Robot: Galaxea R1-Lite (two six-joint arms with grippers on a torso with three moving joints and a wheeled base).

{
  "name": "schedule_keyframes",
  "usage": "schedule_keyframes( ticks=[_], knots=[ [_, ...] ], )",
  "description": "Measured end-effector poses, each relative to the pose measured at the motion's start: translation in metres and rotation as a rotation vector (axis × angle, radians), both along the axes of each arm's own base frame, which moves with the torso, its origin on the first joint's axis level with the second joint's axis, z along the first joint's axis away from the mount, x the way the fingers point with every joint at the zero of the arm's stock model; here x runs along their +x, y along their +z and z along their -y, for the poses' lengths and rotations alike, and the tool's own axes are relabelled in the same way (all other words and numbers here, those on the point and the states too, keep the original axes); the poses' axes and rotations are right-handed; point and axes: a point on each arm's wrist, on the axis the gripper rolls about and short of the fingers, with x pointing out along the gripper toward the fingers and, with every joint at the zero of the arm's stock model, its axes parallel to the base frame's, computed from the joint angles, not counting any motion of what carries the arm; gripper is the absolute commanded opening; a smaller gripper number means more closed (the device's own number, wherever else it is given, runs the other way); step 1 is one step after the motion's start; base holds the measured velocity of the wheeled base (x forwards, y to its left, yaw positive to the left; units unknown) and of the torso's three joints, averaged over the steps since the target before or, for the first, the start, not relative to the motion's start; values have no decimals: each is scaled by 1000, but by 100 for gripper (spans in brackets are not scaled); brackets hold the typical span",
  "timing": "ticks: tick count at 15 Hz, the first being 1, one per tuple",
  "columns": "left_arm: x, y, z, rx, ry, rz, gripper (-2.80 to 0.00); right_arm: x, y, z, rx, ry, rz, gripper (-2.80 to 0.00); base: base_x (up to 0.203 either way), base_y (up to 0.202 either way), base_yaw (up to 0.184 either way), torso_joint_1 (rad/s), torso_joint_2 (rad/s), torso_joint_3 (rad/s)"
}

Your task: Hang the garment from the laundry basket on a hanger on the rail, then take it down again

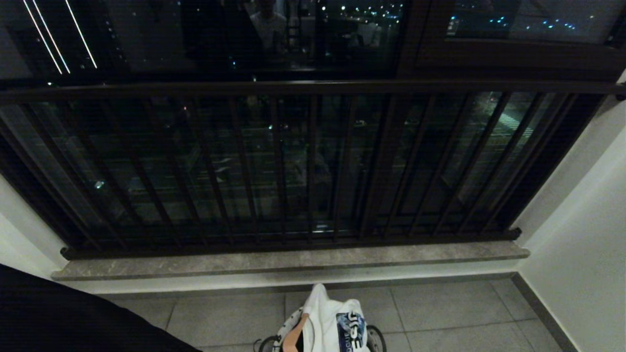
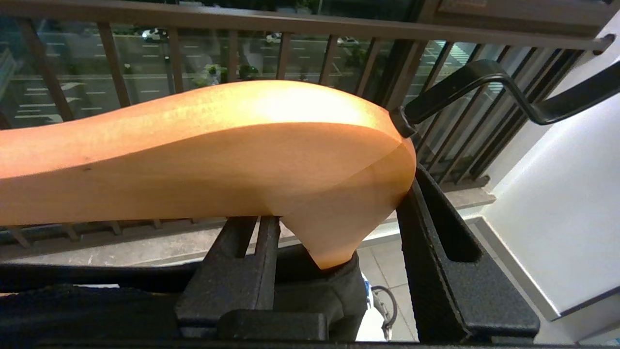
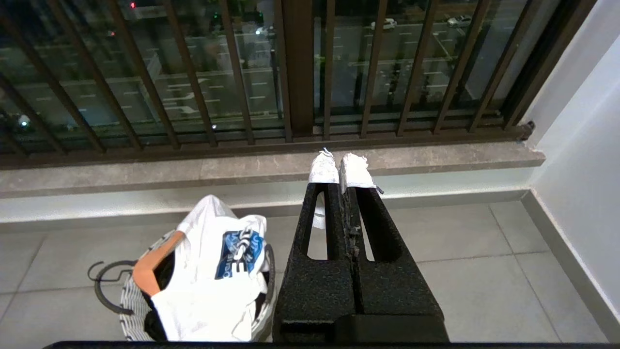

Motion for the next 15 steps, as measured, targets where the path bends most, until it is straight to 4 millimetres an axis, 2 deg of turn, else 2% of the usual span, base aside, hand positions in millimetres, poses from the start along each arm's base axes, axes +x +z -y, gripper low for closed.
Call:
schedule_keyframes(
  ticks=[11,15],
  knots=[
    [0,0,0,1,0,0,-280,0,0,0,0,0,0,-280,0,0,0,147,-333,-183],
    [1,0,0,2,-9,-2,-280,0,0,0,0,0,0,-280,0,0,0,19,-53,-20]
  ],
)
